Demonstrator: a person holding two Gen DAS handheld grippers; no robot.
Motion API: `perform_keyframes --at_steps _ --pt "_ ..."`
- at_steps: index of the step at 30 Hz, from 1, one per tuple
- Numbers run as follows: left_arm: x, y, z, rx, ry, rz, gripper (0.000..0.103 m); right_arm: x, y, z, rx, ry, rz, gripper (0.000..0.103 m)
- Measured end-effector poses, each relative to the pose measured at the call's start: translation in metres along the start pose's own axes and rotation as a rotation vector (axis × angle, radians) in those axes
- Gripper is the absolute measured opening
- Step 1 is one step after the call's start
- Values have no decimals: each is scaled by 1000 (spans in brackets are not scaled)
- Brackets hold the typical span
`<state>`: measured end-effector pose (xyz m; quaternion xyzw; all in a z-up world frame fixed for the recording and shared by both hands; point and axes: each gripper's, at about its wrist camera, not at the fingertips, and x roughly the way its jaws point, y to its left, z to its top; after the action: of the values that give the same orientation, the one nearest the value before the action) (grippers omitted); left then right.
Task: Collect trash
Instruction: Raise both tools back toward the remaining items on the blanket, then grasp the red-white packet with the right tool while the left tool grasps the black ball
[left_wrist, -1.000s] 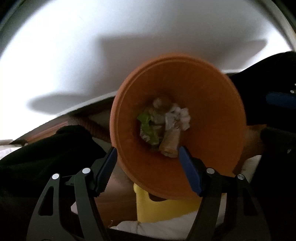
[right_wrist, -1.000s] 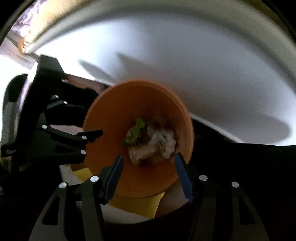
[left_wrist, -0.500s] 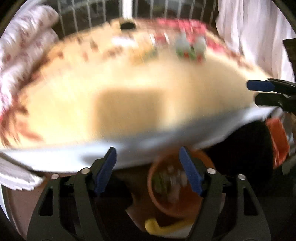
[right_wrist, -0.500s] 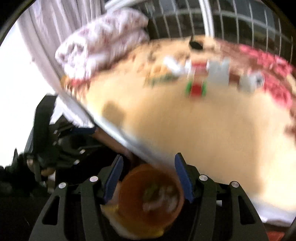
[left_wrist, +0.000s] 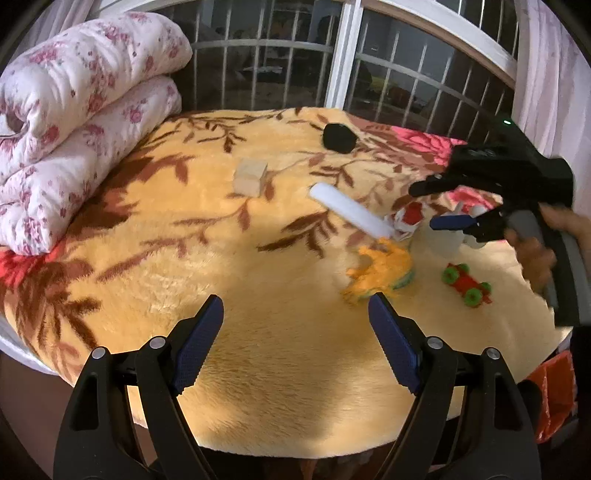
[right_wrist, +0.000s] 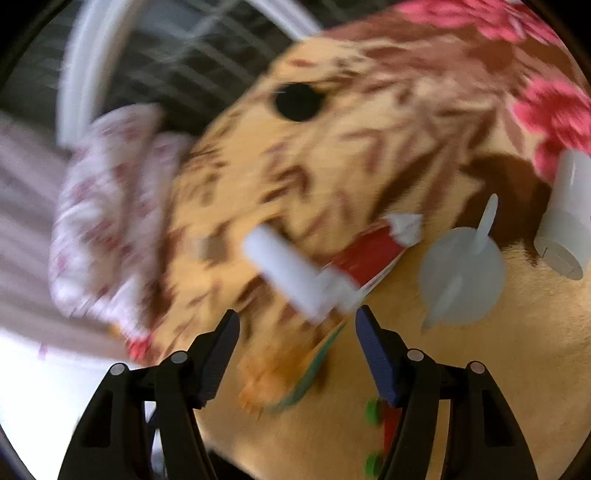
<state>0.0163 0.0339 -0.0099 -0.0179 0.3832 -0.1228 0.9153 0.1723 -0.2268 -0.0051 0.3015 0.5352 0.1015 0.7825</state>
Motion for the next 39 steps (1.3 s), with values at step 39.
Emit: perform_keyframes --at_steps 39 --pt "5 31 -18 -36 55 -11 79 101 51 0 -1466 419 -562 34"
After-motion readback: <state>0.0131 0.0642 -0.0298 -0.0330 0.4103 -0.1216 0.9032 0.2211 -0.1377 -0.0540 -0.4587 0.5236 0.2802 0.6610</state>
